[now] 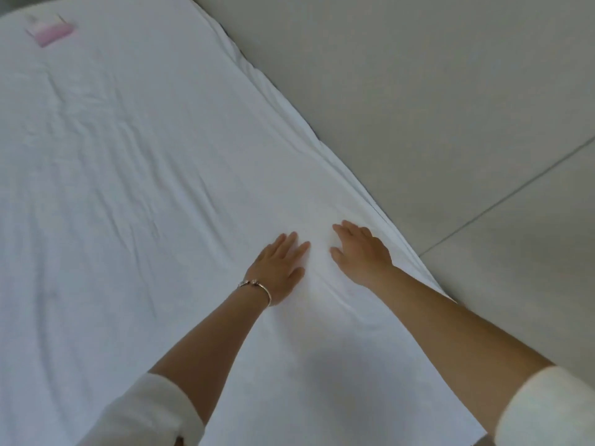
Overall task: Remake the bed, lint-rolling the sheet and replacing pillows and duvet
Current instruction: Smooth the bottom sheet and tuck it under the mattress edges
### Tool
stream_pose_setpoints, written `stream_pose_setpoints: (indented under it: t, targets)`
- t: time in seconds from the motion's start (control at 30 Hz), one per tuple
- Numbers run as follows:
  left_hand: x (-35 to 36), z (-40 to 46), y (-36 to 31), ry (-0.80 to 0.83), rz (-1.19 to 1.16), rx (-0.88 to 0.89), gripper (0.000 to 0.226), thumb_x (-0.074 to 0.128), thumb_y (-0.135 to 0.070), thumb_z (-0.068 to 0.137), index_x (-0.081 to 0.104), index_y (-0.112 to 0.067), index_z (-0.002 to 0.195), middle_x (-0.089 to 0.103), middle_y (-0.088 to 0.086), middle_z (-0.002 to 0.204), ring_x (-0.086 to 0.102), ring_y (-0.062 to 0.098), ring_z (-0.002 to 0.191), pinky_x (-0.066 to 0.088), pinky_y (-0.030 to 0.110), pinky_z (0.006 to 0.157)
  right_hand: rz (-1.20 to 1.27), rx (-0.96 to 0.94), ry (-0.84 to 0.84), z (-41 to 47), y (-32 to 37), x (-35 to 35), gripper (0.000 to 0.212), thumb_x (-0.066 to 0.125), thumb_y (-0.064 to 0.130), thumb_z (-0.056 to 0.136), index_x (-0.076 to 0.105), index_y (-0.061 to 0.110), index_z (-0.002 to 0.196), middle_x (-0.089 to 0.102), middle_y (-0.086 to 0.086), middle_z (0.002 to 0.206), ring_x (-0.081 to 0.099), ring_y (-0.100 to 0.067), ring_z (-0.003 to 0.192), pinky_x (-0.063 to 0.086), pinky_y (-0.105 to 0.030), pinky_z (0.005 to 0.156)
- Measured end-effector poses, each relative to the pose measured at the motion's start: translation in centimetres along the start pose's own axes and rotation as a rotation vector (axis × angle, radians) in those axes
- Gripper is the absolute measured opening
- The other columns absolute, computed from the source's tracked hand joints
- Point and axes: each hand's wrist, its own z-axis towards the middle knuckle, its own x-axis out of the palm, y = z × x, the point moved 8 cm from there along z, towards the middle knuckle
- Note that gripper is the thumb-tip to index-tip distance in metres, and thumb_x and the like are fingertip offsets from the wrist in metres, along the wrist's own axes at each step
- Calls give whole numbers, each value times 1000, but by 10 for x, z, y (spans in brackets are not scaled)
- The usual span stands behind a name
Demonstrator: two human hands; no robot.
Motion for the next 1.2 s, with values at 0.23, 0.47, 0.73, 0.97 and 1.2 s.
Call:
stream_pose_setpoints:
  t: [0.23, 0.47, 0.73, 0.97, 1.2]
  targets:
    - [-34, 83, 28, -91, -22, -159, 57, 19, -48, 102, -2, -36, 153, -18, -3, 160, -19, 15, 146, -8, 32, 118, -32, -67, 20, 75, -10, -8, 55, 26, 43, 104, 16, 24, 155, 5, 3, 164, 10, -21, 149, 25, -41, 115]
    - [-71, 157, 57, -209, -69, -214, 58, 19, -52, 101, -2, -36, 153, -18, -3, 160, -20, 12, 146, -12, 31, 117, -136, -54, -97, 185, 5, -65, 43, 25, 32, 106, 29, 17, 146, 33, -2, 150, 48, -30, 127, 44, -41, 93]
    - [-83, 163, 76, -311, -518, -41, 47, 30, -17, 105, 26, -26, 151, 8, -4, 161, -3, 5, 147, -13, 12, 110, 218, 113, -248, 290, 30, -94, 43, 52, 47, 96, 60, 9, 113, 64, -14, 117, 60, -34, 107, 46, -37, 83]
    - [-96, 154, 88, -349, -821, -78, 42, 36, -10, 103, 46, -20, 142, 30, -9, 154, 14, -6, 141, -3, 7, 112, -295, -138, -308, 294, 69, -118, 14, 50, 11, 94, 61, 6, 100, 65, -18, 102, 64, -38, 95, 43, -33, 67]
    - [-81, 115, 97, -243, -94, -112, 62, 8, -42, 94, 5, -26, 154, -7, -6, 162, -11, 12, 148, -23, 25, 108, -468, -67, -322, 287, 61, -101, 23, 43, 2, 94, 59, 6, 109, 66, -15, 97, 67, -36, 86, 48, -34, 65]
